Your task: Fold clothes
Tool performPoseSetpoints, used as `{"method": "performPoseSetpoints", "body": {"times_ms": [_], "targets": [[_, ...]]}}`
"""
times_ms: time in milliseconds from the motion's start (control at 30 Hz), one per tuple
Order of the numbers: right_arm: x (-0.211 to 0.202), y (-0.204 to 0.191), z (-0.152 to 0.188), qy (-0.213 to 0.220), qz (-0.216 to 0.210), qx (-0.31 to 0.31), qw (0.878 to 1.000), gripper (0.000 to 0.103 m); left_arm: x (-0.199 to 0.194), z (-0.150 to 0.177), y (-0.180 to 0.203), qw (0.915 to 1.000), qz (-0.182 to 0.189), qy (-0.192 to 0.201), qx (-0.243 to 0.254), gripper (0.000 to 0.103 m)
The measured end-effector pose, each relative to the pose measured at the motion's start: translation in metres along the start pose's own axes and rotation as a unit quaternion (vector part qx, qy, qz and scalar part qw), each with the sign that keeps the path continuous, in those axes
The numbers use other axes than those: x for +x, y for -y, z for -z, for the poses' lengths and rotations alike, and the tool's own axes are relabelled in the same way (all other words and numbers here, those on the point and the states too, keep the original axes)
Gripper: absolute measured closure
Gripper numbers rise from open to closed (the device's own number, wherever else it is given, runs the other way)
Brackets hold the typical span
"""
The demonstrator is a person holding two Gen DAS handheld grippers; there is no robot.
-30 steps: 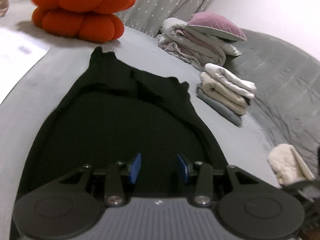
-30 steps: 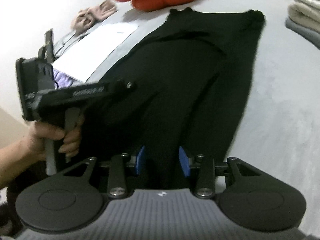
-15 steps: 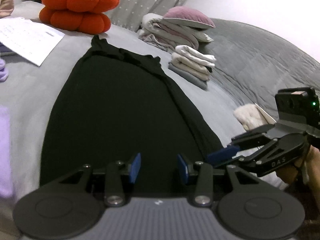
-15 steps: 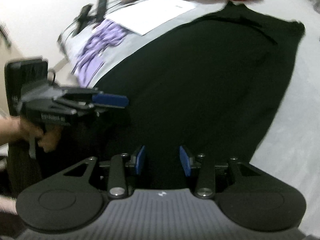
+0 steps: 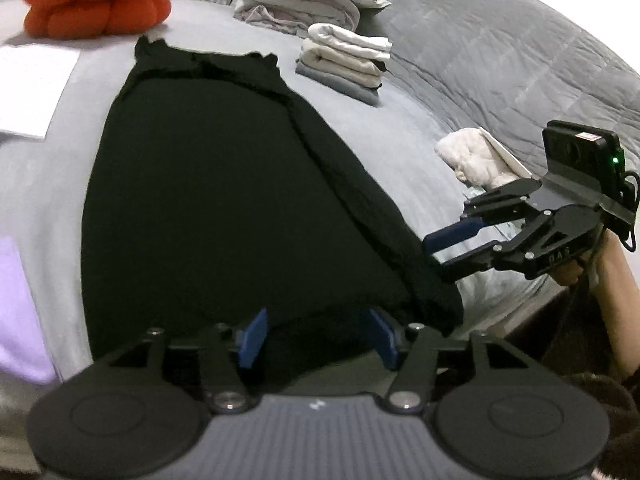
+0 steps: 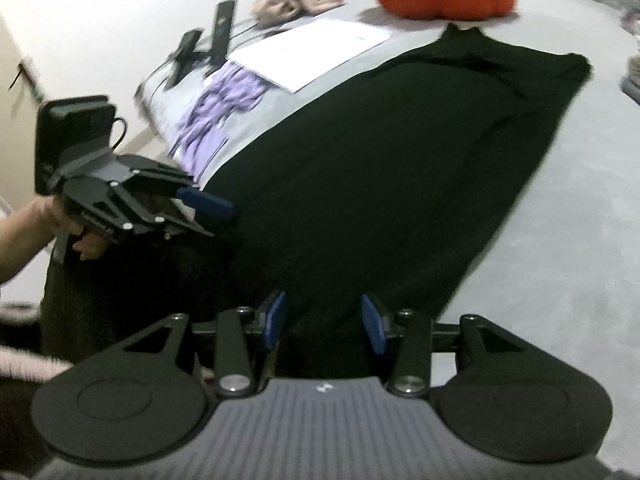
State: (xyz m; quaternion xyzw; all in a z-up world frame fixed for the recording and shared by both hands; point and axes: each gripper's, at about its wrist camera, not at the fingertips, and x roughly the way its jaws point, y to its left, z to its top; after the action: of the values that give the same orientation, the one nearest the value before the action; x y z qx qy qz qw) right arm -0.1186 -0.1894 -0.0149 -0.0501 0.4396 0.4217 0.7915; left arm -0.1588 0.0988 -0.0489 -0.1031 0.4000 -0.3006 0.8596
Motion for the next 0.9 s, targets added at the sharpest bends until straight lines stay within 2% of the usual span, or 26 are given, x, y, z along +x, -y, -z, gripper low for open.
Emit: {"method": "performPoseSetpoints", "body": {"times_ms": [200, 400, 667, 900], "targets": [[0.000, 0.012, -0.022, 0.042, 0.015, 0.040, 0.998, 0.056, 0.019, -0.043, -0.010, 0.9996, -0.017, 0.021, 0.004, 0.043], [0.009, 0.036, -0.054, 0.080, 0.028, 0.103, 0.991, 0.056, 0.044, -0.090, -0.027, 0.9985, -0.040, 0.037, 0.002, 0.043], [0.032, 0.082, -0.101, 0.107, 0.023, 0.213, 0.971, 0.056, 0.085, -0.153, -0.054, 0.9944, -0.085, 0.062, 0.001, 0.044], [0.077, 0.112, -0.139, 0.126, 0.033, 0.271, 0.954, 0.056, 0.100, -0.168, -0.089, 0.9874, -0.127, 0.094, -0.008, 0.044]]}}
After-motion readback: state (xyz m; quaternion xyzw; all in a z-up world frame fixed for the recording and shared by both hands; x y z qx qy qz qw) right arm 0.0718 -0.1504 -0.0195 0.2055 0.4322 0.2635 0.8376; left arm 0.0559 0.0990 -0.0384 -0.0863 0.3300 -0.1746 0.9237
